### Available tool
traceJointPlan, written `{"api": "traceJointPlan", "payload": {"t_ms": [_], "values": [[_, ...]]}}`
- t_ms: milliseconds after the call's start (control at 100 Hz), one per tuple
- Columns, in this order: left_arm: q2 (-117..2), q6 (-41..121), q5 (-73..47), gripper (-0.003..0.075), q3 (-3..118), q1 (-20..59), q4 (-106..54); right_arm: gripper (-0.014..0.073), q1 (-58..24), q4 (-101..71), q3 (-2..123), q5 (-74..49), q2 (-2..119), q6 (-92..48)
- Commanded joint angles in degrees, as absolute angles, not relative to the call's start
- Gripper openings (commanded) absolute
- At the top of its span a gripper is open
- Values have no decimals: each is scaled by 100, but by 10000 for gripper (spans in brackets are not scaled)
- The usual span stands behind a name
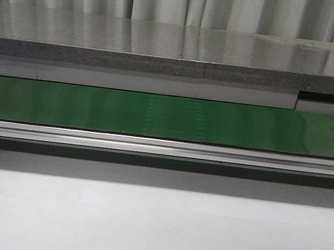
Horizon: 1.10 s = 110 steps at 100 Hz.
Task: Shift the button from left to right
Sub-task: 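Lift the button and lower it onto the conveyor belt near the tray, then open the left gripper and withdraw it from the button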
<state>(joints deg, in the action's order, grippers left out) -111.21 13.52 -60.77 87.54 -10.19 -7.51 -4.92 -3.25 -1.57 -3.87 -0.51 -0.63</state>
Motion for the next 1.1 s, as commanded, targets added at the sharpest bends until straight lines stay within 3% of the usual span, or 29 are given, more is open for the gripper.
{"api": "traceJointPlan", "payload": {"t_ms": [0,490,860,1090], "values": [[-10767,1327,-5976,620,8919,-1002,-967,-68,-507,-254,-64,63,-169,-76],[-9634,1638,-6102,619,8919,-1002,-1951,-68,-507,-254,-64,63,-169,-76],[-8295,2095,-5504,619,8895,-958,-2578,-68,-507,-254,-64,63,-169,-76],[-7295,2366,-4784,619,8226,-436,-2792,-68,-507,-254,-64,63,-169,-76]]}}
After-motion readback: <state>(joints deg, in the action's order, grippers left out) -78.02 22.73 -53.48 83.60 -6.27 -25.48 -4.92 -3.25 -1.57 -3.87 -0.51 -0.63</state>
